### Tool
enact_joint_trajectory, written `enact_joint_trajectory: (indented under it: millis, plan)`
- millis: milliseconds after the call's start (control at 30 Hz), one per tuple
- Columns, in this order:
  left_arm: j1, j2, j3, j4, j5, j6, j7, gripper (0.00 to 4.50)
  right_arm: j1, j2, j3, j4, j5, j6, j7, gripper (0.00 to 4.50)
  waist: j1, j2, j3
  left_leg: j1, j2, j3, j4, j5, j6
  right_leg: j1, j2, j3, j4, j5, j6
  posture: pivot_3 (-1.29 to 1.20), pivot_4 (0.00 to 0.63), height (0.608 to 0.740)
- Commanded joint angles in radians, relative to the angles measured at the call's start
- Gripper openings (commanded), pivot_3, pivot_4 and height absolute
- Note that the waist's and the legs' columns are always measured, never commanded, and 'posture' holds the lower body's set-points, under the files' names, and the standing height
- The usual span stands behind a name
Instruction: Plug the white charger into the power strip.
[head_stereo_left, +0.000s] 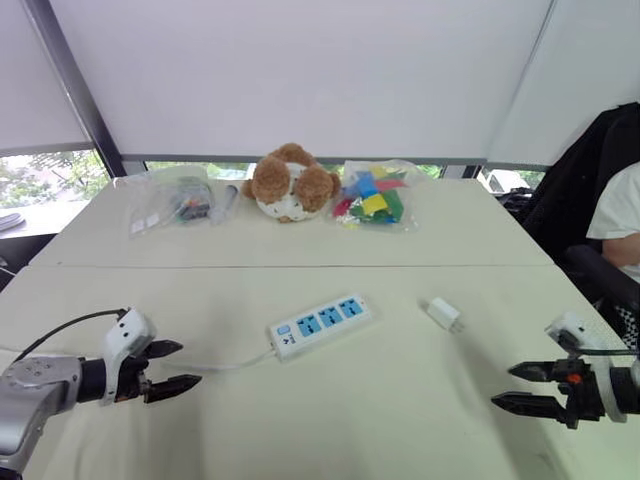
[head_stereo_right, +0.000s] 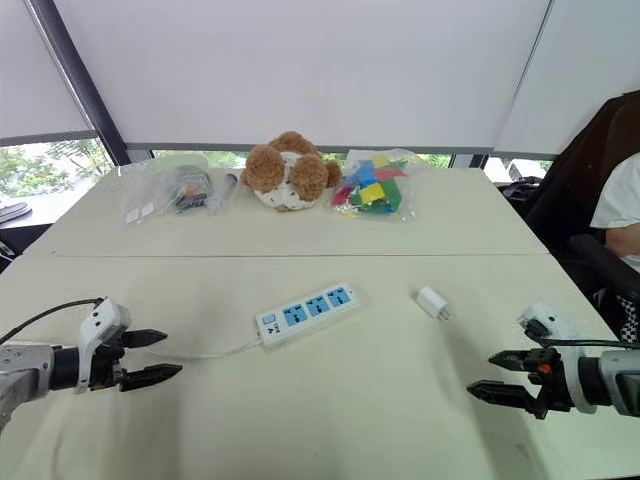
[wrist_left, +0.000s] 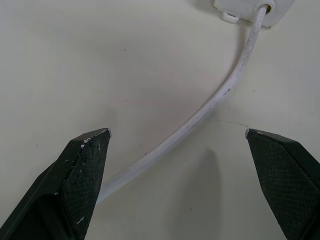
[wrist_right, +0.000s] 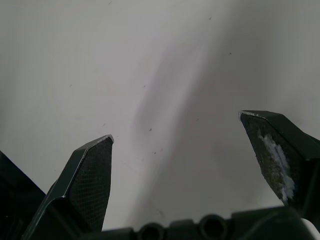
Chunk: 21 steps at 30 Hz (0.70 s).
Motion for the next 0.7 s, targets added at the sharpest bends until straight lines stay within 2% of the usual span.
enact_joint_trajectory:
  millis: [33,700]
  plan:
    - [-0.008,-0.007,0.022,-0.018,-0.005,-0.019,0.002,4.47,-0.017,-0.008,-0.02,-0.035,-0.005,0.017,-0.007,4.42,0.0,0.0,0.0,0.0,0.0,0.0,0.0,0.0,0.0,0.0,0.001,0.0,0.0,0.0,0.0,0.0,0.15,0.739]
    - [-0.048,-0.015,0.01,-0.028,-0.008,-0.003,-0.012,4.47,-0.003,0.023,-0.02,-0.041,-0.065,-0.011,-0.008,4.42,-0.001,0.0,0.0,0.001,0.002,-0.002,0.003,0.0,0.0,0.001,0.005,-0.001,0.002,0.003,0.005,0.0,0.15,0.739]
